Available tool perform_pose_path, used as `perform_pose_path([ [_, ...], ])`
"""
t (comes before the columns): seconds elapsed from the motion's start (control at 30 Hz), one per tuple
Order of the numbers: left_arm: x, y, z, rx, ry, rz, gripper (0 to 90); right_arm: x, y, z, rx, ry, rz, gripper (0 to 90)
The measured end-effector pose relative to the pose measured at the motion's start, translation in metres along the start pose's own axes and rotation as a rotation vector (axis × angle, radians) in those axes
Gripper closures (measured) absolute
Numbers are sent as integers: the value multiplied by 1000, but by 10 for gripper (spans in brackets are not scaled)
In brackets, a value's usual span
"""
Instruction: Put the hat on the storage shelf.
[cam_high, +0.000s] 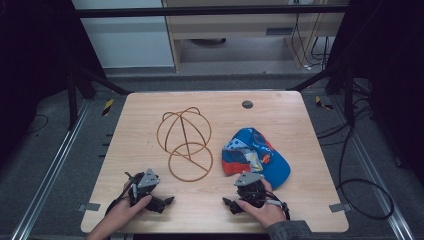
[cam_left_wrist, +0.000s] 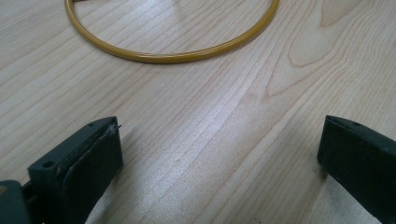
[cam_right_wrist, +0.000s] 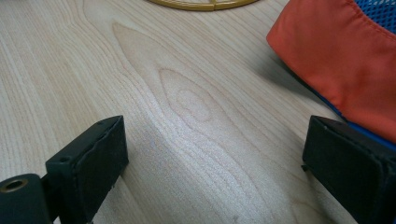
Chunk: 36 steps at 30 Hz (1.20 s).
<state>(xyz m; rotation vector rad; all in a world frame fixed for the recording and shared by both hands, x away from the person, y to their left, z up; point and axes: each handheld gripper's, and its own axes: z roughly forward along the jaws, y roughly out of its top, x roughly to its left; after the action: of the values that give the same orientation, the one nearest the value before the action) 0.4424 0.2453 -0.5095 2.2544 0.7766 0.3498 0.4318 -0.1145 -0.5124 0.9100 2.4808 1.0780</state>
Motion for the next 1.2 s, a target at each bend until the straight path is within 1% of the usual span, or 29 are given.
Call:
perform_pose_path([
  [0.43,0,0,0,0,-1,0,0,0,0,0,1,-1,0,68],
  [0.6,0,0,0,0,-1,0,0,1,-1,-1,1,-4,10,69],
  [0.7,0,0,0,0,0,0,0,0,0,-3,7,-9,14,106],
  [0.73,0,0,0,0,1,0,0,-1,2,-6,15,6,36,97],
  [0.77,0,0,0,0,1,0,0,-1,2,-6,15,6,36,97],
  [0.8,0,0,0,0,1,0,0,-3,4,-13,15,-4,39,102],
  [0.87,0,0,0,0,0,0,0,-4,5,-16,16,-12,33,101],
  [0.9,0,0,0,0,0,0,0,-8,10,-27,29,-37,22,96],
  [0.93,0,0,0,0,0,0,0,-10,12,-31,34,-49,22,96],
  [0.97,0,0,0,0,0,0,0,-10,12,-31,34,-49,22,96],
  [1.0,0,0,1,-1,0,-2,0,-19,18,-43,43,-87,15,106],
  [1.03,0,0,1,-1,0,-2,0,-19,18,-43,43,-87,15,106],
  [1.07,0,1,1,1,3,-4,0,-27,23,-54,43,-109,26,109],
  [1.1,0,1,1,1,3,-4,0,-32,25,-58,44,-120,31,112],
  [1.13,0,1,1,0,3,-4,0,-36,27,-61,50,-129,33,119],
  [1.17,0,1,1,0,3,-4,0,-36,27,-61,50,-129,33,119],
  [1.2,0,1,1,1,3,-4,0,-40,28,-65,58,-142,36,123],
])
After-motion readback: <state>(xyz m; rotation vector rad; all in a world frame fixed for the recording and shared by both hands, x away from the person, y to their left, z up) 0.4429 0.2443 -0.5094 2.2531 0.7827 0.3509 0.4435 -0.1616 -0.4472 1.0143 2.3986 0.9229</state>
